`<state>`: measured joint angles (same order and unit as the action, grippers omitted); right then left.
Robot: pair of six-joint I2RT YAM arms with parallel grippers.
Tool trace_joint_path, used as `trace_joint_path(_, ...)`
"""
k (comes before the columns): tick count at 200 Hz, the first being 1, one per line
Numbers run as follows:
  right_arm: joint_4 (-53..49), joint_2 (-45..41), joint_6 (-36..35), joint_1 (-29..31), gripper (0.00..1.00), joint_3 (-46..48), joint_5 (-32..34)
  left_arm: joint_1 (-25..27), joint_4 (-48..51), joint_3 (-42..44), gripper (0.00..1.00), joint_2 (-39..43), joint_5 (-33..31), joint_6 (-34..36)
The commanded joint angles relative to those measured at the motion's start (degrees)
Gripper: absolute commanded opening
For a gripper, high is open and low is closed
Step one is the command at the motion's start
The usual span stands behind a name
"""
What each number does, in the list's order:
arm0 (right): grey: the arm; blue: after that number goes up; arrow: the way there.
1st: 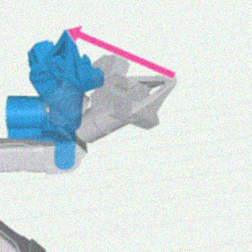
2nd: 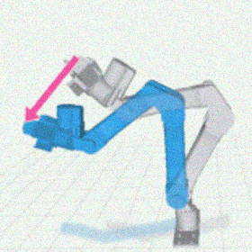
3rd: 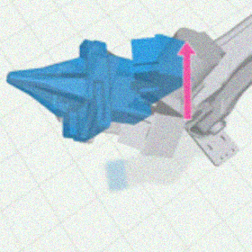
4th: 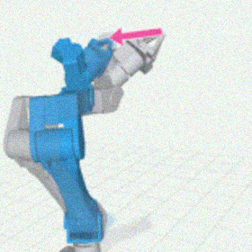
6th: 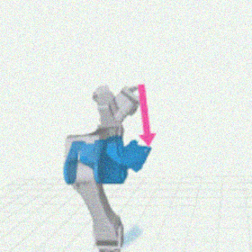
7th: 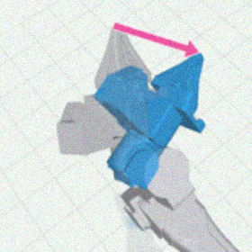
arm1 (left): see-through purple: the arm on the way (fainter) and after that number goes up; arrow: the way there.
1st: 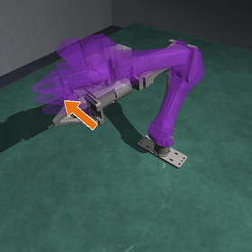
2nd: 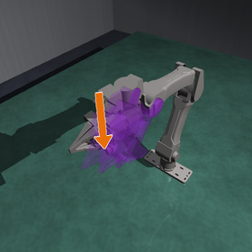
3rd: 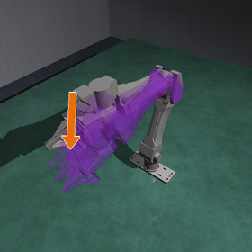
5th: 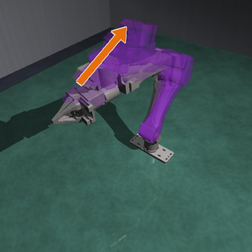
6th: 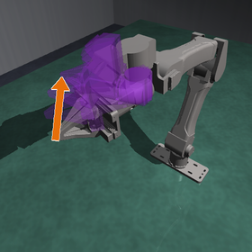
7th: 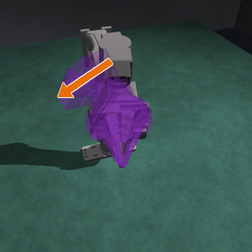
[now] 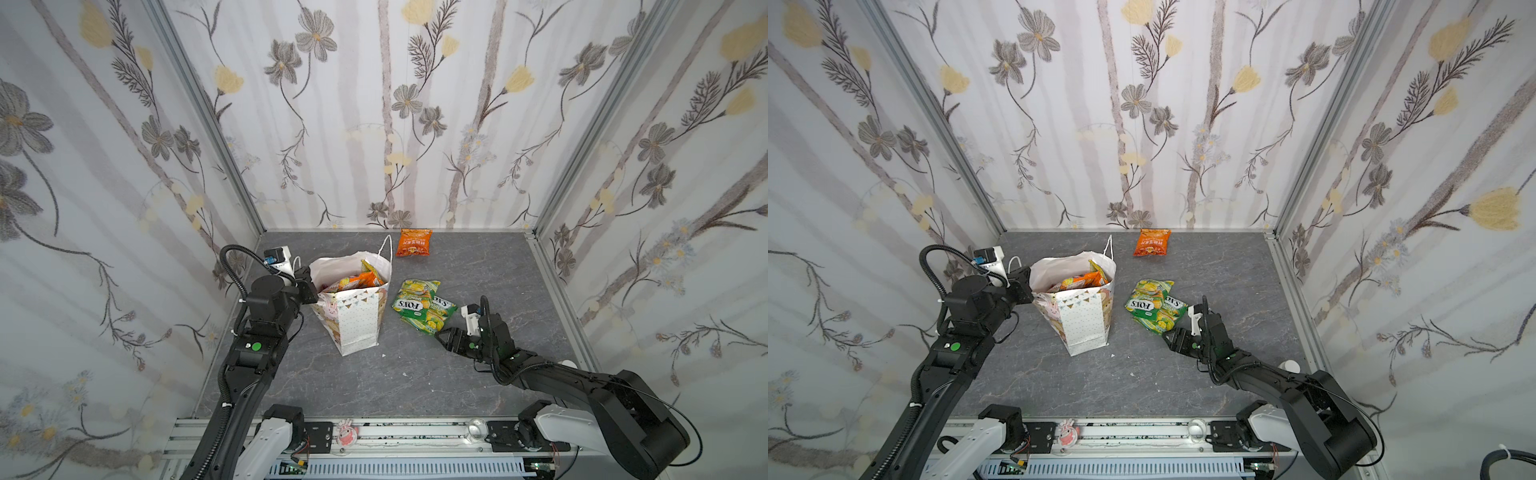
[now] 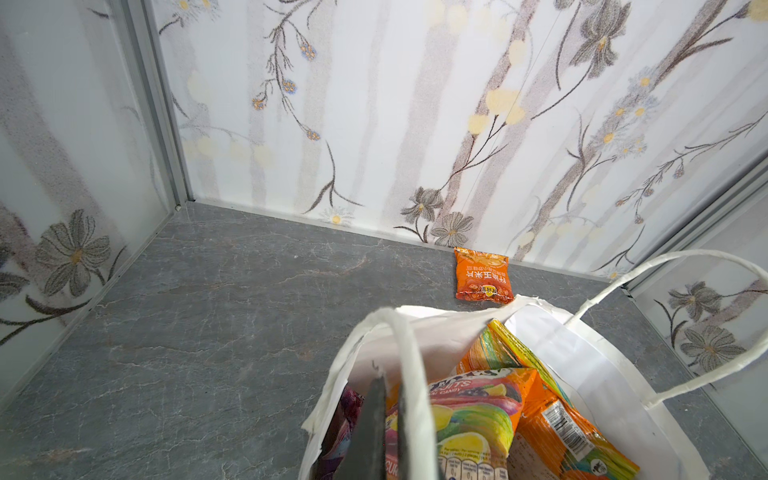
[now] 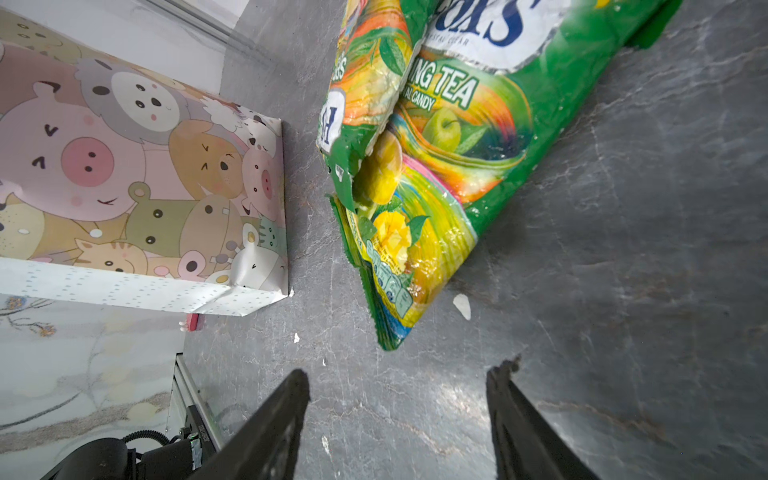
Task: Place the snacks into the paper bag
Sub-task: 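Lower the right gripper onto the green FOX'S bag and grasp it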
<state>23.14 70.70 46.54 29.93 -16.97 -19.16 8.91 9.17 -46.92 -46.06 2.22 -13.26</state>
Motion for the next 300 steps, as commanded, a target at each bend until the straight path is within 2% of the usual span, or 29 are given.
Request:
trace_joint_path(1,5.55,2.29,1.91,-0.04,0.65,-0.21,0.18,-0.12,-2.01,0.16,0.08,-0.07,0.28,0.25)
trace_joint_path(68,11.16,7.67,3.53,-0.01,0.61,-0.75,-1.32,-0.12,-2.05,0.25,0.08,-0.16,0.68,0.16)
trace_joint_path(164,12.12,13.91,3.9,-0.04,0.56,-3.44,-0.01,-0.12,-1.85,0.19,0.08,0.08,1.36,0.07)
trace_joint_path(199,13.14,14.82,3.93,0.05,0.43,-3.38,0.15,-0.12,-2.39,0.73,0.08,0.6,1.12,-0.04)
trace_joint_path(232,12.87,15.0,3.55,-0.03,0.2,-3.42,0.27,-0.12,-2.18,0.5,0.08,0.48,1.55,-0.13)
trace_joint_path(253,12.68,14.52,3.49,-0.01,0.1,-3.62,0.18,-0.12,-2.58,0.86,0.08,0.89,1.41,-0.1)
trace_joint_path(284,11.36,12.11,3.3,0.11,0.01,-3.49,0.43,-0.1,-2.45,0.76,0.08,0.57,1.56,-0.18)
trace_joint_path(300,8.57,9.84,2.23,0.04,0.0,-3.83,0.52,-0.12,-2.49,0.77,0.08,0.65,1.72,-0.19)
